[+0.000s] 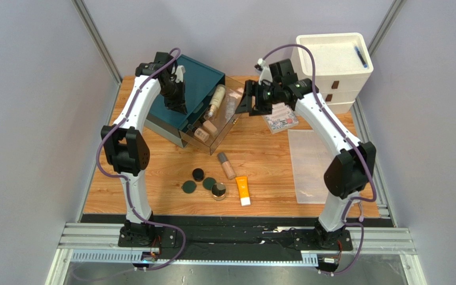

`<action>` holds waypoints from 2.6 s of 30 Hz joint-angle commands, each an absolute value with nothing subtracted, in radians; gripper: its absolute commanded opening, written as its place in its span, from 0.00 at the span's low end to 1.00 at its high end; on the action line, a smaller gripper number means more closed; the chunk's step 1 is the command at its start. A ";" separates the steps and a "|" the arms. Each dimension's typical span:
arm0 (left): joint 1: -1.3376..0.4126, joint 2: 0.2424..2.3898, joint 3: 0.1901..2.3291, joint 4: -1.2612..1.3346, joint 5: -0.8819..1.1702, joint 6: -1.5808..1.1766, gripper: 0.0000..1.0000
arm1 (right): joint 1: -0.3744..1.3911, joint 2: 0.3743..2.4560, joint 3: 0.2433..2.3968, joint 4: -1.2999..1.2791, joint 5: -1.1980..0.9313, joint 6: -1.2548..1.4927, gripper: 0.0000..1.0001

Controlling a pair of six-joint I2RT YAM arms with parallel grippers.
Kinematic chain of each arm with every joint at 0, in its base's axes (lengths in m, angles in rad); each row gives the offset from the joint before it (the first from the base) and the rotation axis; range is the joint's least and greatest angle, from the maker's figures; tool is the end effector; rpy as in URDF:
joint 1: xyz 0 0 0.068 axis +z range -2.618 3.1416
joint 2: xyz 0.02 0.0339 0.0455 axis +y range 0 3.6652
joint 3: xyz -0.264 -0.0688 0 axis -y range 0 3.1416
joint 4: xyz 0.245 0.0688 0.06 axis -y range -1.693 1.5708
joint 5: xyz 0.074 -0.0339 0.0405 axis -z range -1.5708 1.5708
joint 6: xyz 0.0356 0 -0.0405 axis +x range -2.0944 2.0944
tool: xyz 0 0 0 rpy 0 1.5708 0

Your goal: Organize the makeup

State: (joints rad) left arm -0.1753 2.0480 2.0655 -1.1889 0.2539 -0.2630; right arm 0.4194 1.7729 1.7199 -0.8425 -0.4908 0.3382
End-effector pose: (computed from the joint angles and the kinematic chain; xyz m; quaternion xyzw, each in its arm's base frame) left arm 0.4192 -0.0833 0.3124 -0.0175 0.9724 -0.1639 0.1651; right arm 0.3464 0.1728 0.3368 -0.1176 0.9112 0.3318 0.2138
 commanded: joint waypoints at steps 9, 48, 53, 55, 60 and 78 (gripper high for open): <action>-0.210 2.146 2.026 -1.275 0.356 -0.281 0.00 | 0.633 1.723 1.342 -0.721 -0.279 0.140 0.66; -0.038 2.083 2.097 -1.226 0.517 -0.428 0.00 | 0.695 2.103 1.922 -0.715 0.014 0.182 0.66; -0.018 2.085 2.128 -1.221 0.532 -0.443 0.00 | 0.680 2.140 2.034 -0.739 0.014 0.193 0.66; -0.018 2.086 2.144 -1.218 0.538 -0.446 0.00 | 0.675 2.155 2.071 -0.750 -0.023 0.199 0.66; -0.017 2.091 2.192 -1.216 0.557 -0.454 0.00 | 0.666 2.157 2.083 -0.750 -0.026 0.204 0.66; 0.081 2.091 2.214 -0.988 0.410 -0.681 0.00 | 0.637 2.111 2.071 -0.746 -0.045 0.215 0.66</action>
